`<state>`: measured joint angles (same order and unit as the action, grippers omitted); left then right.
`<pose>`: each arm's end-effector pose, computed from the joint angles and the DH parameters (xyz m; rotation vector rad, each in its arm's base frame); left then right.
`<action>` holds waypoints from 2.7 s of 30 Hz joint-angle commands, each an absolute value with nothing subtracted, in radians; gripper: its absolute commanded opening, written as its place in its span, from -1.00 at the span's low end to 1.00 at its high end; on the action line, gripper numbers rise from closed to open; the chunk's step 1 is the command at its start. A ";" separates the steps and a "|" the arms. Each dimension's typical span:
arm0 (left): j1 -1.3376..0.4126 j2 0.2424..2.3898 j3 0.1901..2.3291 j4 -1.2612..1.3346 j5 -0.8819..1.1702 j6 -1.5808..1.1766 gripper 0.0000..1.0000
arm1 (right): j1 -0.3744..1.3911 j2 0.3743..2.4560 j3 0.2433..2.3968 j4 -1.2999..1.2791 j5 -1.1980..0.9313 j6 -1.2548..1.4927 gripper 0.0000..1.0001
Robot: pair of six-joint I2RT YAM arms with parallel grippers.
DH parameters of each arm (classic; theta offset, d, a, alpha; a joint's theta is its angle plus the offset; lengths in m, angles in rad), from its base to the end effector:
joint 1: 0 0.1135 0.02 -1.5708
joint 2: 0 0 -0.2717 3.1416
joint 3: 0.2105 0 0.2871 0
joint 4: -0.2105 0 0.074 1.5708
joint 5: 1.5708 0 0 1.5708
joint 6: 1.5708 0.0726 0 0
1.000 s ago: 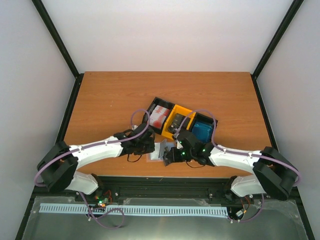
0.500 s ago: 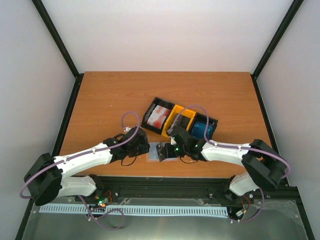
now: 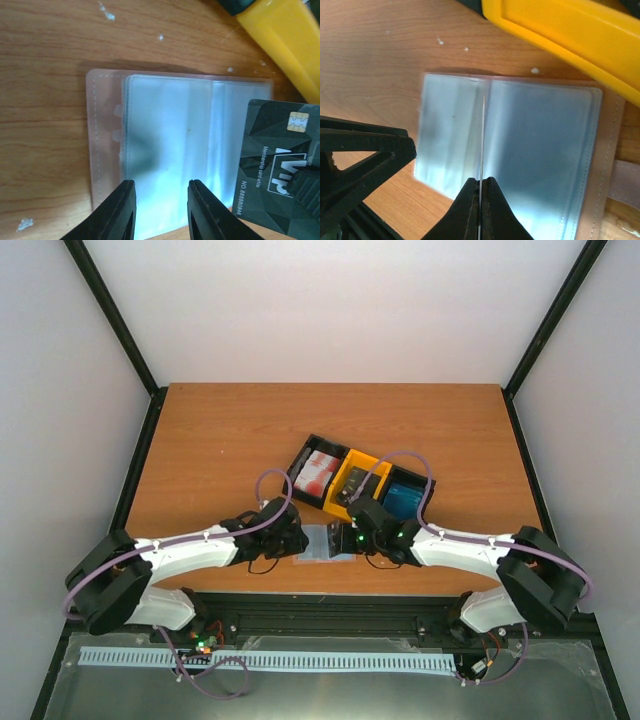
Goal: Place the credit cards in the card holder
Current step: Insert the credit card into the card holder.
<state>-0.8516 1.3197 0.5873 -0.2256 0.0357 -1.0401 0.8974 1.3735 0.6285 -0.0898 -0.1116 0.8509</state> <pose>0.1862 -0.2166 0.1137 -0.2406 2.7089 -0.7262 0.1882 0.2489 0.1254 -0.1172 2.6154 0.8678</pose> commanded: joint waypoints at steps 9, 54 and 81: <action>-0.847 1.383 0.583 -0.266 -0.017 -1.050 -0.36 | 0.888 1.436 0.581 0.069 -0.120 0.908 -0.94; -0.847 1.451 0.588 -0.309 0.006 -1.071 -0.60 | 0.891 1.589 0.521 0.233 -0.159 1.004 -0.94; -0.847 1.451 0.597 -0.308 0.008 -1.075 -0.58 | 0.944 1.596 0.562 0.191 -0.157 0.997 -0.54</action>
<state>-0.8486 1.4147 0.6044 -0.2722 0.0078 -1.0637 0.9142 1.6157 0.5446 0.3191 -0.2077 1.0187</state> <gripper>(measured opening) 0.210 0.195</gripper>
